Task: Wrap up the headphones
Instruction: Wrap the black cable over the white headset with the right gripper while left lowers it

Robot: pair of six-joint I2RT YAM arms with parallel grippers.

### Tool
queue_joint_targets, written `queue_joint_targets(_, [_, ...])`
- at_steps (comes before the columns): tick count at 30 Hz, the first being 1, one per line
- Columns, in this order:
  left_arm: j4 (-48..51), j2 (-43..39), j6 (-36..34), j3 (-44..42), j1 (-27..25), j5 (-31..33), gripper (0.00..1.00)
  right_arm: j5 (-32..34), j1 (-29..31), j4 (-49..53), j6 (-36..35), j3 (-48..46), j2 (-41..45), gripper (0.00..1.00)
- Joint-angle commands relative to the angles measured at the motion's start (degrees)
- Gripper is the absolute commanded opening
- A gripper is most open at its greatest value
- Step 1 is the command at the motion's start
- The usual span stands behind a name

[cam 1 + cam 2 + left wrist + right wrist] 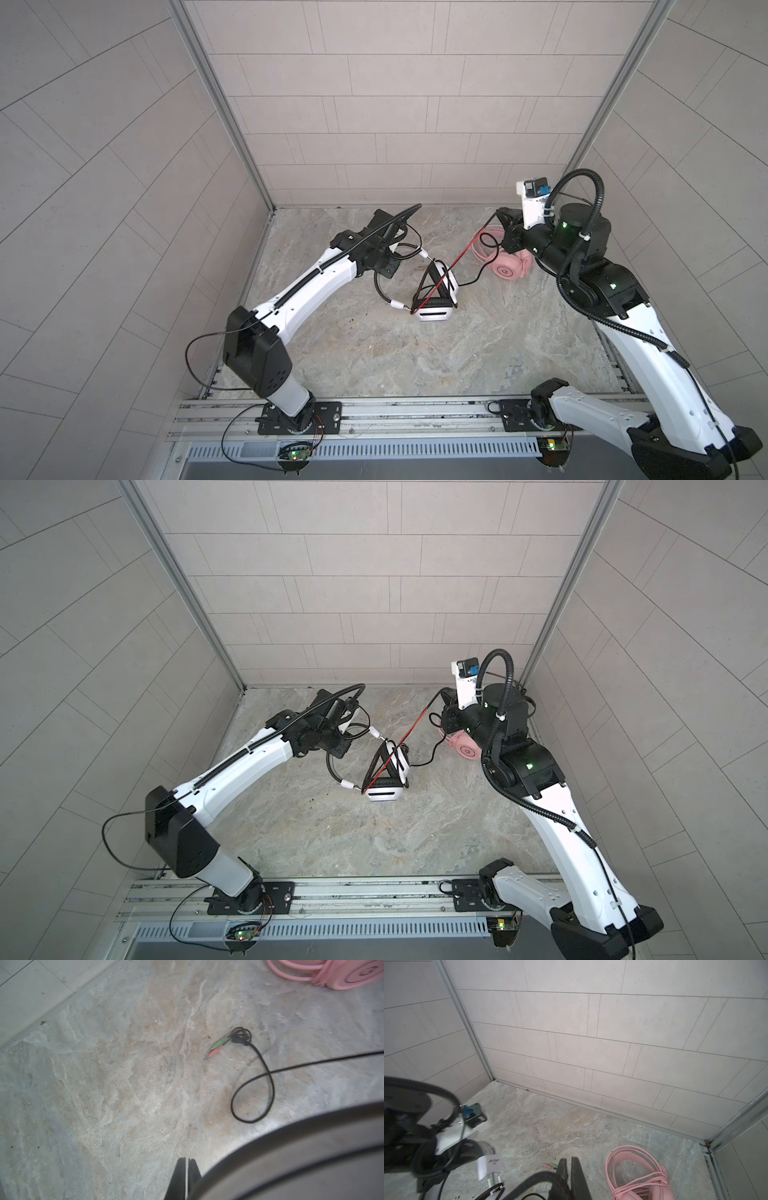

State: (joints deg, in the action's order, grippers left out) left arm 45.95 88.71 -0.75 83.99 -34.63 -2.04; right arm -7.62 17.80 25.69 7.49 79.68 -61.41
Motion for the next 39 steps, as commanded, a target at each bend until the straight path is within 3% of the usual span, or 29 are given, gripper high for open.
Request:
queue_joint_targets(1, [-0.26, -3.94, -3.65, -3.09, -1.09, -10.16, 0.0, -4.37, -2.62, -4.96, 3.92, -0.31, -1.76, 0.01])
queue_joint_targets(8, [-0.12, -8.12, -3.59, -4.8, -2.8, -21.14, 0.0, -8.66, -3.48, -8.08, 6.7, -2.62, -8.05, 0.01])
queue_joint_targets(15, [-1.18, -10.32, -3.41, -4.98, -2.47, -22.89, 0.0, -8.91, -3.65, -9.6, 7.09, -9.84, -11.17, 0.01])
queue_joint_targets(19, [-3.53, -10.47, -0.82, -3.87, -1.89, -26.49, 0.0, -14.56, -3.54, -13.03, 8.79, -16.6, -13.17, 0.02])
queue_joint_targets(22, [-6.37, -10.83, 2.85, -1.71, -0.43, -31.82, 0.0, -19.33, -2.52, -18.11, 10.26, -22.4, -14.08, 0.04])
queue_joint_targets(27, [-4.47, -10.66, 5.46, 6.98, 0.06, -34.17, 0.0, -20.98, 0.43, -23.69, 10.96, -28.48, -16.77, 0.08])
queue_joint_targets(32, [-4.78, -9.56, 10.13, 13.49, 0.02, -41.01, 0.0, -20.0, 4.24, -29.54, 13.08, -28.26, -21.91, 0.12])
queue_joint_targets(39, [-12.6, -10.32, 19.92, 14.35, 0.17, -48.59, 0.0, -19.98, 7.02, -38.01, 17.31, -23.37, -32.27, 0.14])
